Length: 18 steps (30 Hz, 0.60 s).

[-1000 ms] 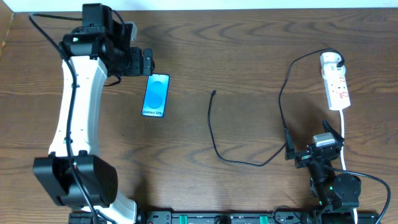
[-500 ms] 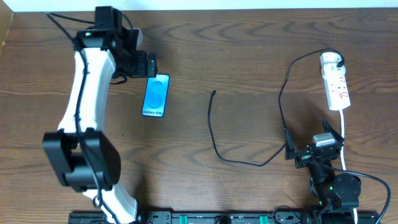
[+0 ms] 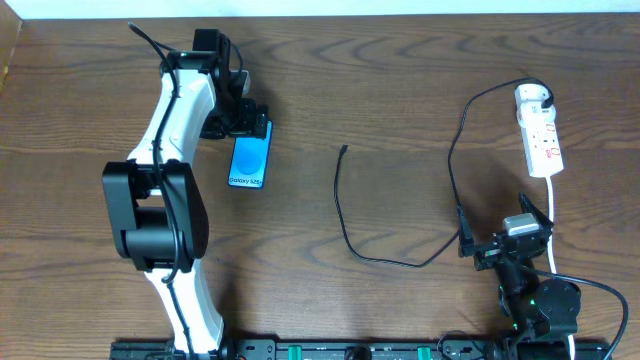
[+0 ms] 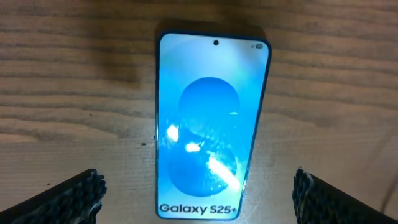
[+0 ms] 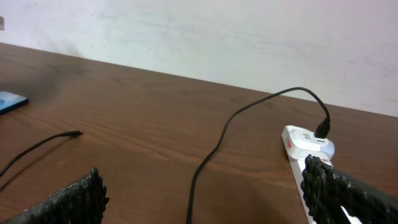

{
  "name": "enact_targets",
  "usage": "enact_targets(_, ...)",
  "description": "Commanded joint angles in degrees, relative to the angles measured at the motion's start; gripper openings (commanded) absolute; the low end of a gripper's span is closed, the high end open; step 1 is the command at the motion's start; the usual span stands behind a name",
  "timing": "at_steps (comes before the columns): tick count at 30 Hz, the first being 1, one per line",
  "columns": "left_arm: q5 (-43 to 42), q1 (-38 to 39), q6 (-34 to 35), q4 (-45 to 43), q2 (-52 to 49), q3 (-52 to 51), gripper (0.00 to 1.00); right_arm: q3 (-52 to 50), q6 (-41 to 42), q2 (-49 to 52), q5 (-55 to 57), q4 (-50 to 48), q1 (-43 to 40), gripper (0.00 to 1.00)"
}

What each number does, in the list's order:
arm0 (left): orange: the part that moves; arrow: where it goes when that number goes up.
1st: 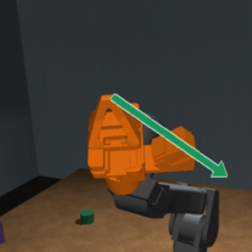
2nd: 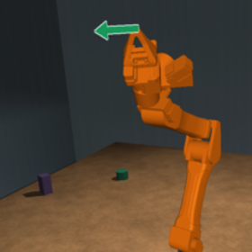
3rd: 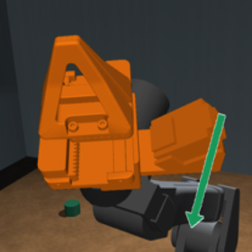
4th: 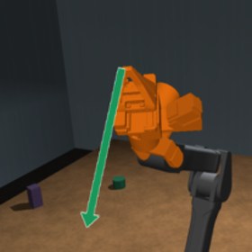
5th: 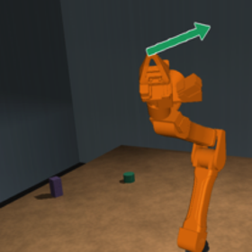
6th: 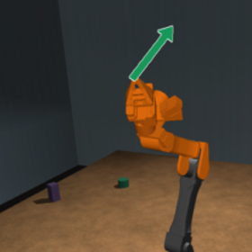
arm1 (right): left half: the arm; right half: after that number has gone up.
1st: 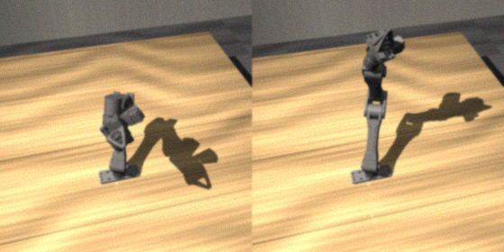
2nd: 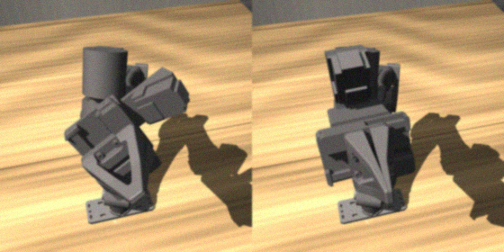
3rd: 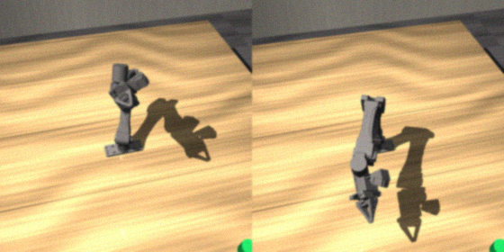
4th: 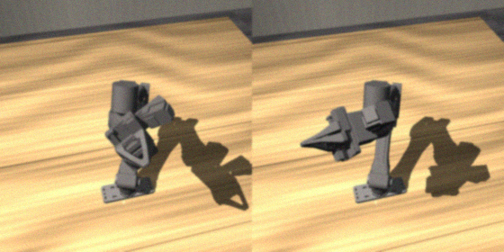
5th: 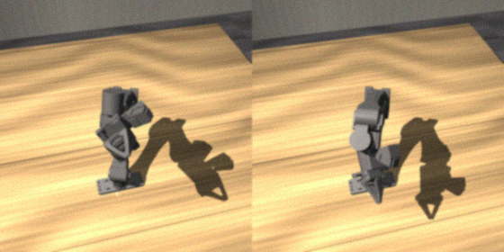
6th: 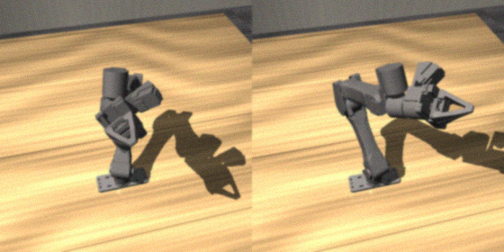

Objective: Plug charger to phone and switch on socket
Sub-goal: 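Lower the left gripper onto the phone's top edge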

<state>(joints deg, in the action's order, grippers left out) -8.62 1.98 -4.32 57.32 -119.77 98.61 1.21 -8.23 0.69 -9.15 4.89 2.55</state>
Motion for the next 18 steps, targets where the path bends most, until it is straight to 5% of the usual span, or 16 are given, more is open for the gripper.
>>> enact_targets(1, 0.79, 0.55, 1.60, -0.52, -1.27, -0.13, 0.98, -0.26, -0.63, -0.37, 0.22, 0.02, 0.87, 0.99)
enact_targets(18, 3.74, 1.64, 1.60, -2.78, -5.75, -0.90, 0.98, -0.26, -0.63, -0.37, 0.22, 0.02, 0.87, 0.99)
